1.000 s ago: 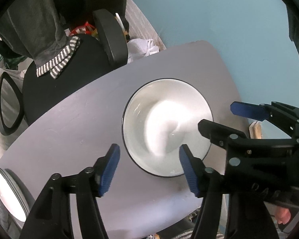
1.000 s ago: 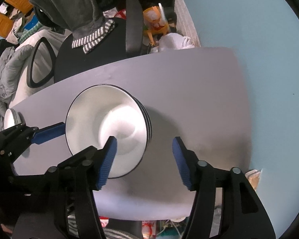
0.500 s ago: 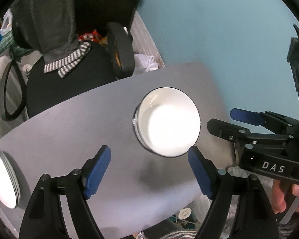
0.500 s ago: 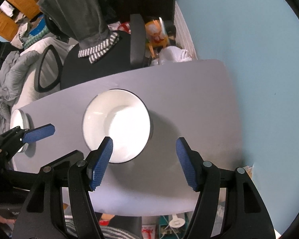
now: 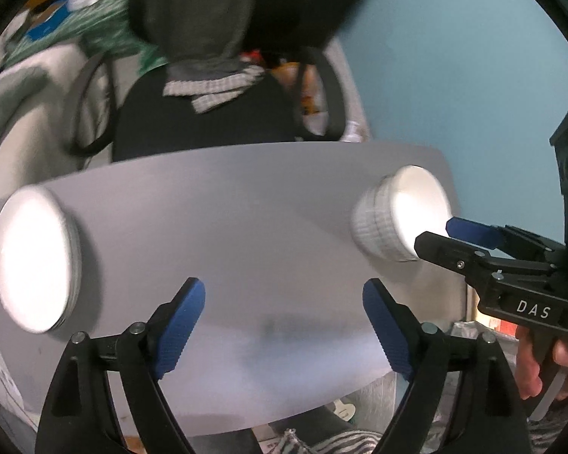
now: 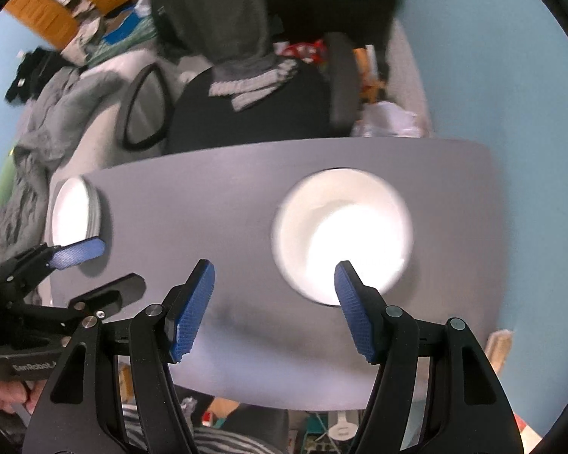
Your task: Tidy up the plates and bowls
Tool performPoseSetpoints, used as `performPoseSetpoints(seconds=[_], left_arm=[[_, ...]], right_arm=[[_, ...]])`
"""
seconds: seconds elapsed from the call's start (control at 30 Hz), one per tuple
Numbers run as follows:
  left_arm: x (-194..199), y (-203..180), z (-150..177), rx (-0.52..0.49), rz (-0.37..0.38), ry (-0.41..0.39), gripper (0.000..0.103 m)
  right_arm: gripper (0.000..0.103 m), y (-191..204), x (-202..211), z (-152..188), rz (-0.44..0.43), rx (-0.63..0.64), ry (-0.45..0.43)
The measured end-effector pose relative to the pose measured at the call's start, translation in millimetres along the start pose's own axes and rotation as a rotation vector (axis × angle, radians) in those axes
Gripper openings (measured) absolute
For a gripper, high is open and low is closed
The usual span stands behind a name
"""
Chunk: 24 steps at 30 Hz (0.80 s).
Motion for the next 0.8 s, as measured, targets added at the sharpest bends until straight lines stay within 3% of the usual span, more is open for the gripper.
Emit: performPoseSetpoints(seconds=[0.27, 0.53, 0.8], left_arm=[[29.9, 118.7, 7.0, 0.146, -0.04, -0.015, 0.087], [58.1, 239.4, 23.5, 0.23, -0.086, -0.037, 0.087], [49.8, 334.4, 21.4, 0.292, -0.113, -0.034, 0.087]], right_arm=[[0.066, 94.4, -54.5, -6.7, -0.073, 0.094, 0.042], [0.066, 176.4, -105.7, -17.0, -0.155, 0.103, 0.065], [0.066, 236.1, -151.9, -29.9, -0.171, 0.118, 0.075]])
Point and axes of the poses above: each gripper's, at about its wrist camera, not at the fingertips, and x roughly against the way its jaws point, y to its left, z to its underside, the point moved 1 cm from there along -x, roughly the way its jaws point, and after that the axes turned 2 degrees about -y, right-handed, at the moved point
